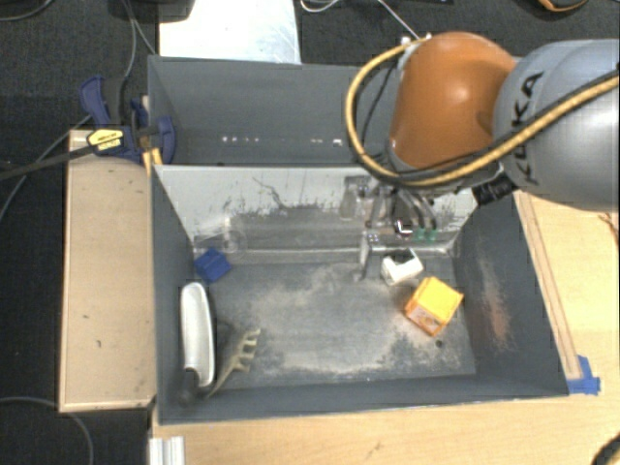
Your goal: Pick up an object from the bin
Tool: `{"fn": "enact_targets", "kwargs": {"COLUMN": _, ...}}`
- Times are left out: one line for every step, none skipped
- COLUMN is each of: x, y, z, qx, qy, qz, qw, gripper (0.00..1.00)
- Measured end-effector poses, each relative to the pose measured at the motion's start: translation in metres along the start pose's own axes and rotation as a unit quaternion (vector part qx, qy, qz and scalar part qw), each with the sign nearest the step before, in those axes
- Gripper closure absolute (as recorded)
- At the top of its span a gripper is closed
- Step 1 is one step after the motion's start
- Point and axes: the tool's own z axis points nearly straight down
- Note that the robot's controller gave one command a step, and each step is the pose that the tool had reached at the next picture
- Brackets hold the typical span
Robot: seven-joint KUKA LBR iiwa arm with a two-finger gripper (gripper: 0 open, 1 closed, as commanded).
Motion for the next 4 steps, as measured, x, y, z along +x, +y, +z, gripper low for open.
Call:
{"fn": "enact_targets", "kwargs": {"x": -0.001, "y": 0.000, "z": -0.005, "qx": 0.000, "qy": -0.0042, "qz": 0.001, "qw": 1.0000, "gripper": 0.00}}
{"fn": "enact_targets", "kwargs": {"x": 0.012, "y": -0.024, "z": 0.047, "qx": 0.000, "qy": -0.0041, "qz": -0.065, "qw": 0.9979, "gripper": 0.00}}
{"fn": "enact_targets", "kwargs": {"x": 0.032, "y": -0.057, "z": 0.087, "qx": -0.001, "qy": -0.0049, "qz": 0.000, "qw": 1.0000, "gripper": 0.00}}
{"fn": "enact_targets", "kwargs": {"x": 0.037, "y": -0.063, "z": 0.114, "qx": 0.000, "qy": -0.0047, "qz": -0.132, "qw": 0.9912, "gripper": 0.00}}
